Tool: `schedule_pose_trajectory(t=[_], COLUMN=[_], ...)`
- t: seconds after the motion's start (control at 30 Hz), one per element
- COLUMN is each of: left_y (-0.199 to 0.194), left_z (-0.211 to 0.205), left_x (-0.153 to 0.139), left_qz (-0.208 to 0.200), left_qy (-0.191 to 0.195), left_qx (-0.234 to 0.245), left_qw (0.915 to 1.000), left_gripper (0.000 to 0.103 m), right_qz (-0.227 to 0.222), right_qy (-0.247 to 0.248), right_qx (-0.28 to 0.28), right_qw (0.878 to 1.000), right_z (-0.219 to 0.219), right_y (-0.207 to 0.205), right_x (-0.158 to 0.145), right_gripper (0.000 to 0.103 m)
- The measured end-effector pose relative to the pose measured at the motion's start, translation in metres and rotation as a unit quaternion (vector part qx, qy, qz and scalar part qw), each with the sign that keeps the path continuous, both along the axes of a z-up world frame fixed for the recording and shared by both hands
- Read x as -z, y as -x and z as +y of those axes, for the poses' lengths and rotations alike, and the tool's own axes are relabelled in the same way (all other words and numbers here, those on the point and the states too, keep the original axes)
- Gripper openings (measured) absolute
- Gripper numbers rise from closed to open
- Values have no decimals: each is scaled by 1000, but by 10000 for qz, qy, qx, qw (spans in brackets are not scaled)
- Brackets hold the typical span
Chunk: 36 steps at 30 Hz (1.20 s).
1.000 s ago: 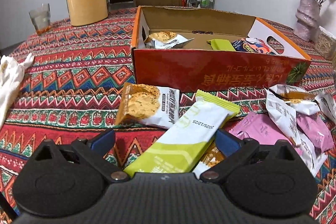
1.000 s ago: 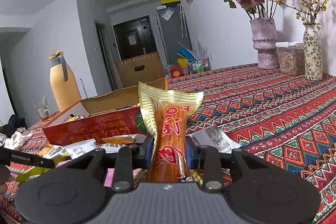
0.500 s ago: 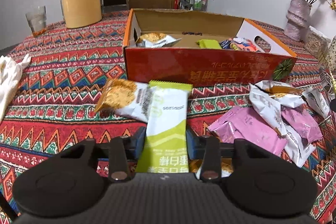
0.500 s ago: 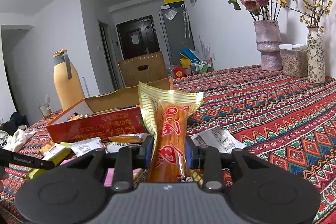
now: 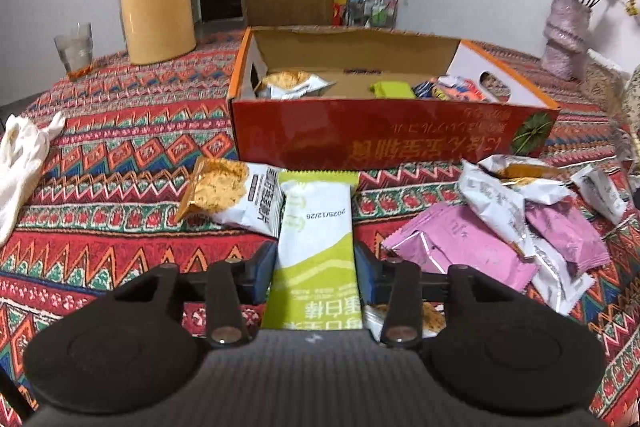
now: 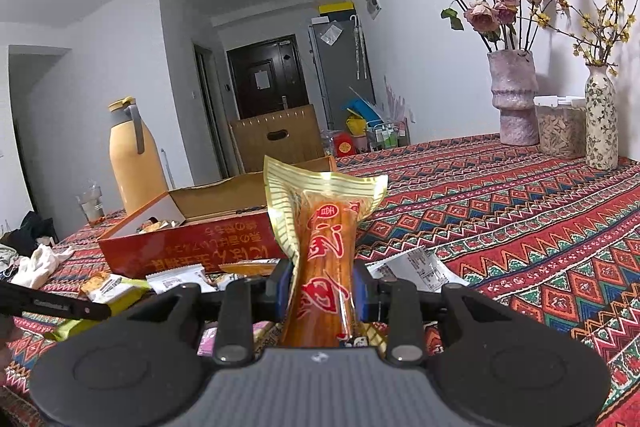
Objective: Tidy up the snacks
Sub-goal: 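Grasp the green-and-white bar with the left gripper and lift it, then carry both packets over the orange box and release them inside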
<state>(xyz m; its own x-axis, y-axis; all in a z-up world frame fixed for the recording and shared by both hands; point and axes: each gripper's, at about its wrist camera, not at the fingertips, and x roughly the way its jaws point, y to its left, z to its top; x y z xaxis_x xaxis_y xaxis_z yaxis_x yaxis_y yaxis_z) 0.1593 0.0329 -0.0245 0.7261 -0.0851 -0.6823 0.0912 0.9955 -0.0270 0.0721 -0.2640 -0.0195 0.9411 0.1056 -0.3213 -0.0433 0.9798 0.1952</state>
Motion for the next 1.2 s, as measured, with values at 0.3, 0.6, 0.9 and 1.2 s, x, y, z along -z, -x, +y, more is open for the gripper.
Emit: schedule_pose_trajectory(t=[0.3, 0.6, 0.9, 1.2], left_y=[-21, -8, 0, -9], left_z=[-5, -7, -10, -18], left_x=[9, -1, -31, -63], left_qz=[209, -17, -475, -912], left_qy=[-72, -51, -29, 162], left_qx=[-165, -120, -168, -226], left_qw=[9996, 9999, 9987, 9954], left_gripper=[43, 38, 38, 38], right_qz=[-18, -3, -157, -497], right_qy=[6, 31, 76, 181], right_qx=[-22, -104, -192, -261], right_qw=[10000, 9999, 9997, 9983], right_z=[0, 6, 15, 26], right_y=[3, 2, -6, -28], right_x=[-1, -2, -15, -39], right_gripper=[30, 30, 30, 30])
